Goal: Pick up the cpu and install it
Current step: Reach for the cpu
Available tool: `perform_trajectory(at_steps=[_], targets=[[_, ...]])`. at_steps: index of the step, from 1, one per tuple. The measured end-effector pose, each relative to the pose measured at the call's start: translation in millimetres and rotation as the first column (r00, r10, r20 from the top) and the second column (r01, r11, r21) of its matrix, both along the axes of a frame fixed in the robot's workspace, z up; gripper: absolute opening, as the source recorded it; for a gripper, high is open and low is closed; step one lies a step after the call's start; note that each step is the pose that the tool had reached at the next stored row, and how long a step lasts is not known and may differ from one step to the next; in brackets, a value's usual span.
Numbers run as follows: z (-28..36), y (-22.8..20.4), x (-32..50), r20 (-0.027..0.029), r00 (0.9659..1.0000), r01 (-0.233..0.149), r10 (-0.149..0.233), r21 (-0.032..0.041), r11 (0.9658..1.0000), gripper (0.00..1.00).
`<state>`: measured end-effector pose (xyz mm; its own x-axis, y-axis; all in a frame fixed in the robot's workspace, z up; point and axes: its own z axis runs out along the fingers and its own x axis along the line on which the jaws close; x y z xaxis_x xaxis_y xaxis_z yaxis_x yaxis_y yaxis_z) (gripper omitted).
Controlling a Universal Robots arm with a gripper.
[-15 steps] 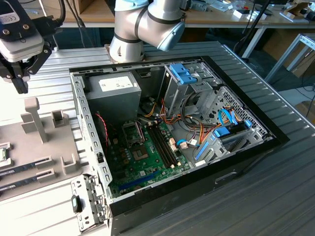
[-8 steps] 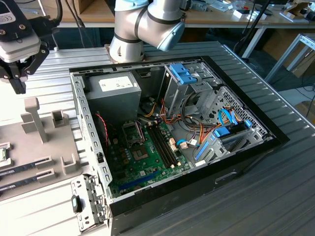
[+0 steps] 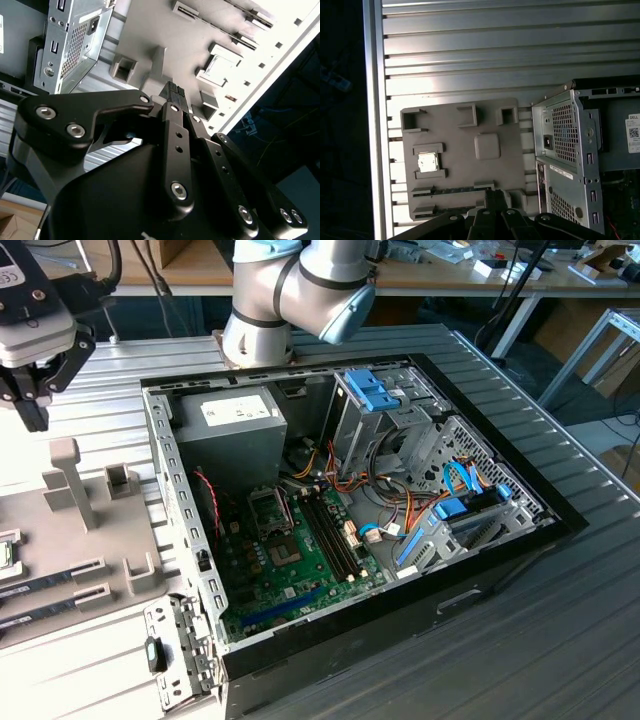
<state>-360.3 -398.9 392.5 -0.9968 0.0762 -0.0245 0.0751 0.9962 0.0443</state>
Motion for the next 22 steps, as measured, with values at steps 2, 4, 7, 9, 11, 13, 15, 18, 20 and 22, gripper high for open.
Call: perform_trajectory(at_steps=[2, 4, 7, 9, 11, 13, 15, 18, 20, 22], targets=[[0.0, 0.0, -1.1, -0.0001, 1.0, 0.0, 0.0, 0.0, 1.0, 0.11], [0.0, 0.0, -2.4, -0.0001, 1.0, 0.0, 0.0, 0.0, 1.0, 0.11], [-0.1, 0.0, -3.8, 0.0, 1.0, 0.0, 0.0, 0.0, 1.0, 0.11], [-0.1, 0.0, -6.1, -0.0001, 1.0, 0.0, 0.0, 0.0, 1.0, 0.11], [-0.2, 0.0, -9.6, 0.0, 1.0, 0.0, 0.0, 0.0, 1.0, 0.11], [-0.2, 0.0, -10.9, 0.0, 1.0, 0.0, 0.0, 0.0, 1.0, 0.11], [-0.3, 0.0, -12.3, 0.0, 1.0, 0.0, 0.0, 0.0, 1.0, 0.11], [-0.5, 0.0, -14.7, 0.0, 1.0, 0.0, 0.0, 0.0001, 1.0, 0.11], [-0.7, 0.0, -16.0, 0.0, 1.0, 0.0, 0.0, 0.0001, 1.0, 0.11], [-0.8, 0.0, -17.5, 0.0, 1.0, 0.0, 0.0, 0.0001, 1.0, 0.11]])
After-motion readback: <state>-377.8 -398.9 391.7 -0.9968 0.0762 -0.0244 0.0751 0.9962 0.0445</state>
